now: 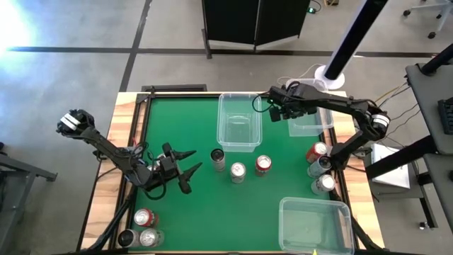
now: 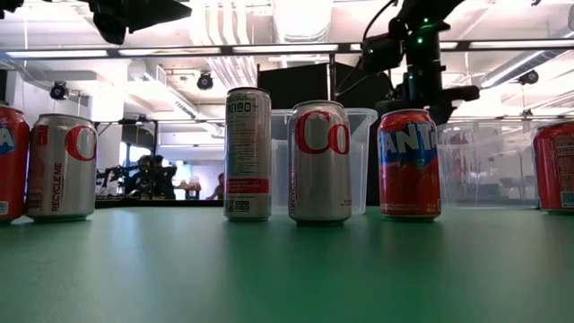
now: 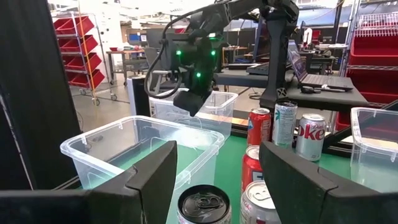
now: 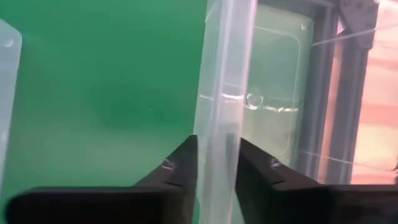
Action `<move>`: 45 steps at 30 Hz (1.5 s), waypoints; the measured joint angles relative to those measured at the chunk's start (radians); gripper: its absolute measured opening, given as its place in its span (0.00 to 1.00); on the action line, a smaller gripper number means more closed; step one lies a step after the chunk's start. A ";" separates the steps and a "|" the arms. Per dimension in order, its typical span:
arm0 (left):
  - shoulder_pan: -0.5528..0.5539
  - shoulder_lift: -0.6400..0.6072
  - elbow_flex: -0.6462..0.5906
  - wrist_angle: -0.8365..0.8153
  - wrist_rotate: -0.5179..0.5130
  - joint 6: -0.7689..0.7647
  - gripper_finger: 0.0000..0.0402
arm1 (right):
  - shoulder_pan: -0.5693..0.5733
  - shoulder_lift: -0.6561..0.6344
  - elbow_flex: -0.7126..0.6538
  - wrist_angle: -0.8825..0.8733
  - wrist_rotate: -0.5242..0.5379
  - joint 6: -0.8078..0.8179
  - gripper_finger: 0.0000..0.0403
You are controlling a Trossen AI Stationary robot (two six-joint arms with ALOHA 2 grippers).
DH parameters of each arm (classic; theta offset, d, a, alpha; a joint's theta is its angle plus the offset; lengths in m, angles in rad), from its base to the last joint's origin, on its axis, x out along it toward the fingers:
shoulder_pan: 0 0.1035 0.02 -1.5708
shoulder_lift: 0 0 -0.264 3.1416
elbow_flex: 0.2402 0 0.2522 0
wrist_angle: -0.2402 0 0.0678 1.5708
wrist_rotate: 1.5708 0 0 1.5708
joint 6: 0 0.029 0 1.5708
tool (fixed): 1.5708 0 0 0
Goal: Sort soda cans
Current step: Adjust the transparent bin in the center
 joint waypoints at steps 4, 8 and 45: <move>0.001 0.000 0.000 0.001 -0.001 0.000 0.53 | 0.041 -0.015 0.017 0.001 -0.042 0.042 0.06; 0.001 0.000 0.000 0.002 0.000 -0.001 0.53 | 0.092 -0.043 0.039 -0.014 -0.051 0.129 0.09; 0.000 -0.001 0.041 -0.006 0.085 0.003 0.53 | 0.329 0.031 0.045 0.092 -0.097 0.453 0.24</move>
